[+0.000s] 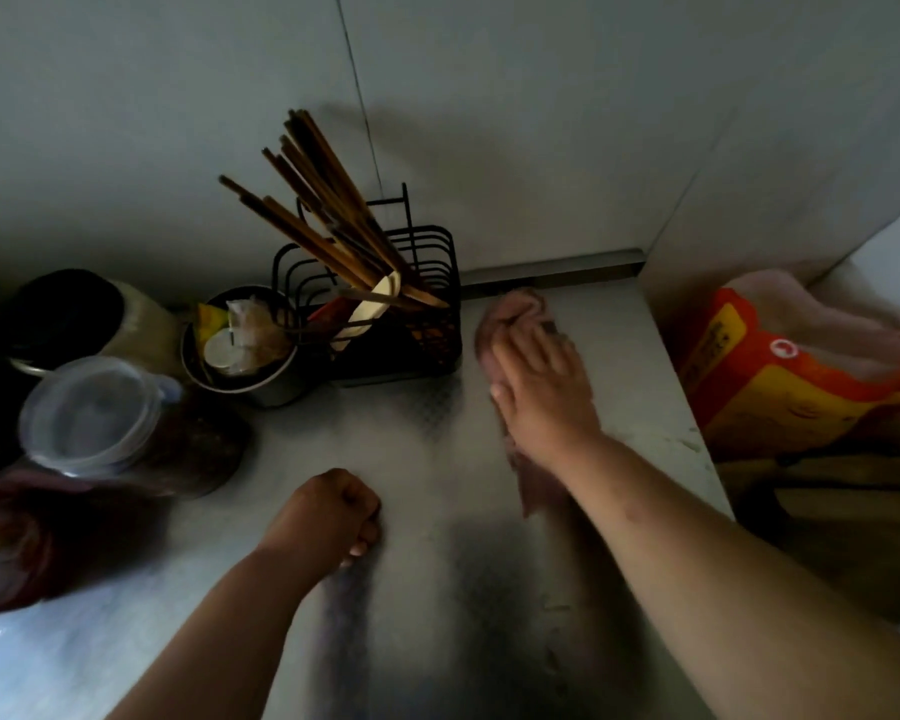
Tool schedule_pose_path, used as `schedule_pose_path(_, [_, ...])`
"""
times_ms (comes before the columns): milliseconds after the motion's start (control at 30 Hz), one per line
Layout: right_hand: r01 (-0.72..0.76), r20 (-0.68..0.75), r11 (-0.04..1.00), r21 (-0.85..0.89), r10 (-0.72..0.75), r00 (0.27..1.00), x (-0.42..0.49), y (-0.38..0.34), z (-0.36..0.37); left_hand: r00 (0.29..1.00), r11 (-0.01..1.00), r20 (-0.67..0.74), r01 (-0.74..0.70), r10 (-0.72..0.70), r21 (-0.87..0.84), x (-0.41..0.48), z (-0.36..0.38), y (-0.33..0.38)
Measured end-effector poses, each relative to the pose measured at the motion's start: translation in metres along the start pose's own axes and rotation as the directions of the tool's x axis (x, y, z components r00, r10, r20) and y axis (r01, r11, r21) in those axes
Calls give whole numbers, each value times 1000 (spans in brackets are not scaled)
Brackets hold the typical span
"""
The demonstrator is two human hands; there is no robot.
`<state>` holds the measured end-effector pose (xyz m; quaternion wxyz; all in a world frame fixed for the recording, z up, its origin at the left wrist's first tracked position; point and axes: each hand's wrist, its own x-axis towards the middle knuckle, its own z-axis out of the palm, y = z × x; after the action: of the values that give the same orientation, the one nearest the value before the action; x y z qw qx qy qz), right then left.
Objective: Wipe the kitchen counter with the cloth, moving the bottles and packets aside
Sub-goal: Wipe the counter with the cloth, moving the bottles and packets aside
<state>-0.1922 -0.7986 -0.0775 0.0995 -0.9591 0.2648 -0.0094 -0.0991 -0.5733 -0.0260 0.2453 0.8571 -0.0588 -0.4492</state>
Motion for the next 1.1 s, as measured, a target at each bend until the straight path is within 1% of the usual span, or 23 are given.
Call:
schedule_pose_path(67, [109,10,993,53,-109,994,-21,-5,4,1000,1000,5,7,-7,-1,-1,-1,2])
schedule_pose_path(100, [132,23,989,69,-134,991,-31,-2,5,1000,1000,11,12,-12,-6,-2,-1,2])
schedule_pose_path(167, [113,16,991,65,-114,993,-42,15,4,1000,1000,15,14,-14,-19,-1,-2,2])
schedule_pose_path(200, [63,-9,997,46,-63,998,-41,27,2,1000,1000,10,12,-12,-25,-1,-3,2])
schedule_pose_path(267, [-101,-35,995,9,101,994,-29,50,-3,1000,999,6,15,-15,-36,-1,-2,2])
schedule_pose_path(333, [-294,-10,956,-5,294,956,-7,68,-9,1000,999,10,23,-23,-49,-1,-1,3])
schedule_pose_path(367, [-368,14,930,3,368,930,5,71,-10,1000,998,10,25,-24,-51,-1,-1,3])
schedule_pose_path(400, [-424,40,906,12,423,905,16,73,-12,1000,999,15,22,-21,-47,-2,0,4])
schedule_pose_path(467, [-460,71,888,-6,459,886,27,63,-12,999,998,30,15,-13,-64,-4,-1,5])
schedule_pose_path(533, [-414,68,910,-4,413,908,25,47,-9,999,995,43,17,-12,-101,-6,-2,5])
schedule_pose_path(633, [-212,21,977,-2,212,977,3,22,-4,998,992,62,37,-29,-120,-11,-3,10])
schedule_pose_path(667, [-152,14,988,-8,152,988,-5,15,-3,997,992,72,35,-27,-123,-14,-4,14])
schedule_pose_path(700, [-110,23,994,-15,110,994,-14,10,0,997,985,81,24,-10,-170,-18,-5,20])
schedule_pose_path(733, [-88,35,996,-16,89,995,-22,6,2,997,958,80,10,13,-288,-23,-7,29])
schedule_pose_path(767, [-82,38,997,-7,83,996,-29,3,5,996,899,78,3,34,-438,-28,-11,41])
schedule_pose_path(800, [-82,22,997,5,82,996,-35,2,7,996,812,70,-1,52,-584,-30,-14,53])
schedule_pose_path(867, [-66,-16,998,0,66,998,-43,2,11,997,647,54,5,56,-762,-26,-24,77])
schedule_pose_path(933, [-56,-12,998,-28,56,998,-47,3,13,998,503,57,35,28,-863,-14,-32,95])
schedule_pose_path(1000, [-62,4,997,-39,62,998,-47,3,12,999,393,49,50,-12,-918,-4,-38,109])
schedule_pose_path(1100, [-63,2,997,-41,63,998,-46,3,12,998,305,9,29,-65,-952,0,-37,123])
